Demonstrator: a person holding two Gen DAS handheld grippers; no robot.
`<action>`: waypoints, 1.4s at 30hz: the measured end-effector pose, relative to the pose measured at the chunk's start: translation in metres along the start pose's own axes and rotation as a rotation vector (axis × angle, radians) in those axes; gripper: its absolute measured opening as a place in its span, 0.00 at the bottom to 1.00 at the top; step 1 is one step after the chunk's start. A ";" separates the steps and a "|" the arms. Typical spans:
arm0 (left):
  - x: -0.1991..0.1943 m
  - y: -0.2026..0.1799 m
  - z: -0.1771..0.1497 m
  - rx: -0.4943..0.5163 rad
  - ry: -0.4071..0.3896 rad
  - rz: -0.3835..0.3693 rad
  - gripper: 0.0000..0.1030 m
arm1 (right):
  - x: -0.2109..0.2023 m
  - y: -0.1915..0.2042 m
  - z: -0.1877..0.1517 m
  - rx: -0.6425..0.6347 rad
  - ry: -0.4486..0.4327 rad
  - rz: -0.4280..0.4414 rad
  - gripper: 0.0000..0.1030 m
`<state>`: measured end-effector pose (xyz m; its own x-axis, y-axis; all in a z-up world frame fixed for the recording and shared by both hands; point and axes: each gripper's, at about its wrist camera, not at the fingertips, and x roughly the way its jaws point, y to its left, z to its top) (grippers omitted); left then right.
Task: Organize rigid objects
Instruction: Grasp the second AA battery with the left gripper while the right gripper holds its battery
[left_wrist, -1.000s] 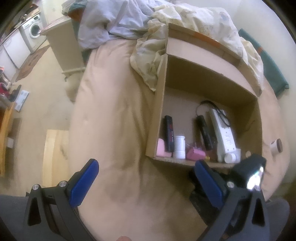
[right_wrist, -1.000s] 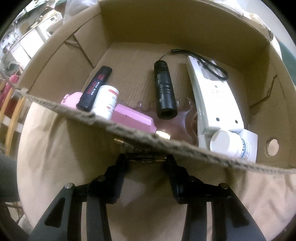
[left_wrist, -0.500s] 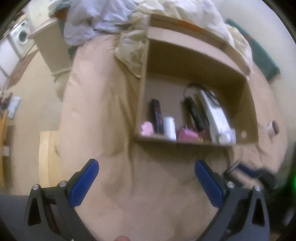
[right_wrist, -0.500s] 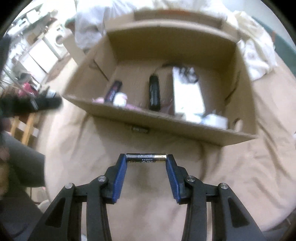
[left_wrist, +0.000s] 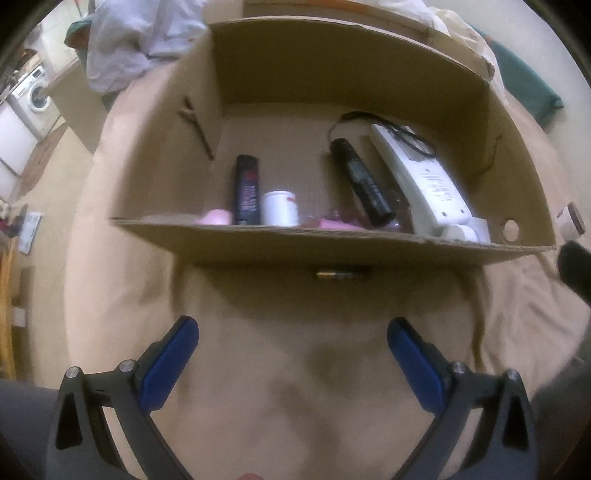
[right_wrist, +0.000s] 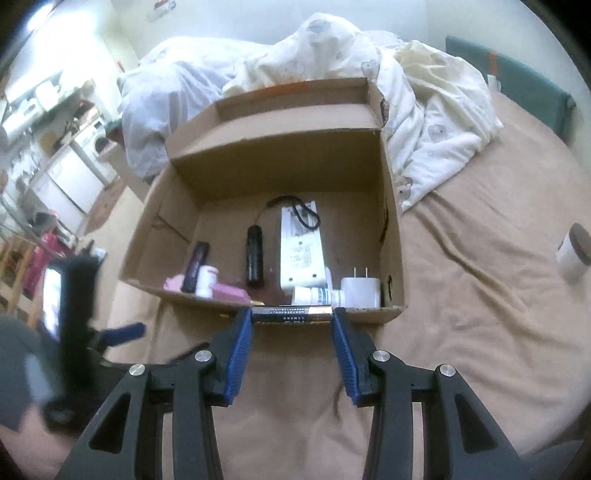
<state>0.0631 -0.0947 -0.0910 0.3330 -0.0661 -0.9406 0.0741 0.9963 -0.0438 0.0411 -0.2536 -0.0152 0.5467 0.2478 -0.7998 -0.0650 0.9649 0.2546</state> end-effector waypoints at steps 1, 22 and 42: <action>0.003 -0.004 0.001 0.002 -0.006 -0.008 0.97 | 0.003 -0.002 0.000 0.015 -0.002 0.014 0.43; 0.055 -0.041 0.023 0.017 0.053 0.059 0.45 | -0.008 -0.023 0.014 0.143 -0.041 0.129 0.43; -0.029 0.016 0.017 0.085 -0.022 0.066 0.39 | 0.001 -0.015 0.010 0.096 -0.011 0.076 0.43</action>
<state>0.0706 -0.0782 -0.0592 0.3602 -0.0021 -0.9329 0.1303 0.9903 0.0480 0.0513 -0.2690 -0.0142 0.5520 0.3186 -0.7706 -0.0266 0.9304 0.3656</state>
